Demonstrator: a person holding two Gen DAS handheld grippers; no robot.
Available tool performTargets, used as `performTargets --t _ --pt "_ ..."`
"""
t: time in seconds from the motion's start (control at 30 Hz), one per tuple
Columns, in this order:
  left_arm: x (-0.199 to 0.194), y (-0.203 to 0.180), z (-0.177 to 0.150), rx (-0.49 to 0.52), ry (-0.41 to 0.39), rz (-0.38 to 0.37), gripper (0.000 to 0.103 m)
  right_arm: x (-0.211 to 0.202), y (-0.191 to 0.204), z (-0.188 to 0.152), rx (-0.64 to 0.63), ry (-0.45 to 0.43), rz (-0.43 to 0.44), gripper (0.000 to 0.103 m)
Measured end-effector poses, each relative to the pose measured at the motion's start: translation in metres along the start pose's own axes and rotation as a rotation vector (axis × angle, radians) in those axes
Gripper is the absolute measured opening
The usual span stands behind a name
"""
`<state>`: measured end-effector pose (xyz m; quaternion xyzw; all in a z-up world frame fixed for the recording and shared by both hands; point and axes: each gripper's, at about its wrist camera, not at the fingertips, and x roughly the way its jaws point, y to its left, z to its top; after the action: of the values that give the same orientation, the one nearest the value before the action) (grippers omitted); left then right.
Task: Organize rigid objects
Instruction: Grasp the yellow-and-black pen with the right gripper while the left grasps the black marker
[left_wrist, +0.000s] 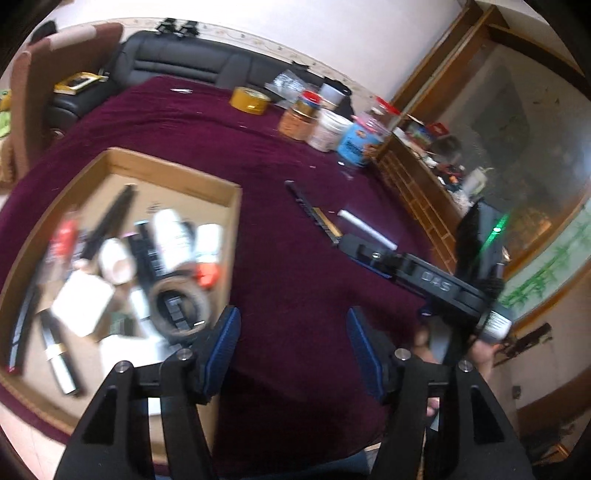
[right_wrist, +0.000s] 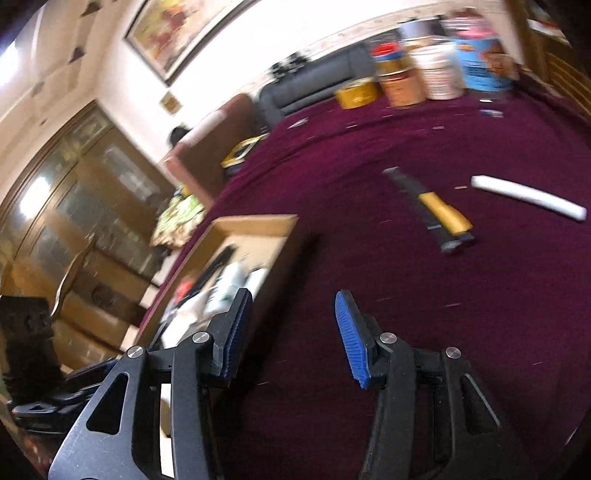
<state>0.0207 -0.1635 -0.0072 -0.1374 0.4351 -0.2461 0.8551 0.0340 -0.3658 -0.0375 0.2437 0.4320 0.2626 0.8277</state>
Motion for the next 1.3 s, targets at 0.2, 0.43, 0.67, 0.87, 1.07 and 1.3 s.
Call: performTargets --t 0.2,0.43,0.67,0.87,1.07,1.3 --pt "0.027 -0.024 0.012 0.029 0.045 -0.022 0.060 0.004 -0.051 0.039 0.142 0.014 0.004 0.047" --pt "0.033 -0.024 0.007 0.021 0.074 -0.020 0.060 0.046 -0.078 0.082 0.157 0.045 -0.100 0.037" --pt "0.032 -0.016 0.009 -0.002 0.084 -0.001 0.060 0.087 -0.105 0.085 0.168 0.109 -0.158 0.022" --pt "0.040 -0.024 0.015 0.028 0.105 0.017 0.060 0.093 -0.088 0.084 0.018 0.091 -0.253 0.020" --pt "0.050 -0.040 0.029 0.073 0.105 0.050 0.060 0.102 -0.078 0.084 -0.076 0.080 -0.315 0.020" --pt "0.060 -0.047 0.059 0.066 0.121 0.066 0.060 0.100 -0.063 0.069 -0.180 0.107 -0.362 0.011"
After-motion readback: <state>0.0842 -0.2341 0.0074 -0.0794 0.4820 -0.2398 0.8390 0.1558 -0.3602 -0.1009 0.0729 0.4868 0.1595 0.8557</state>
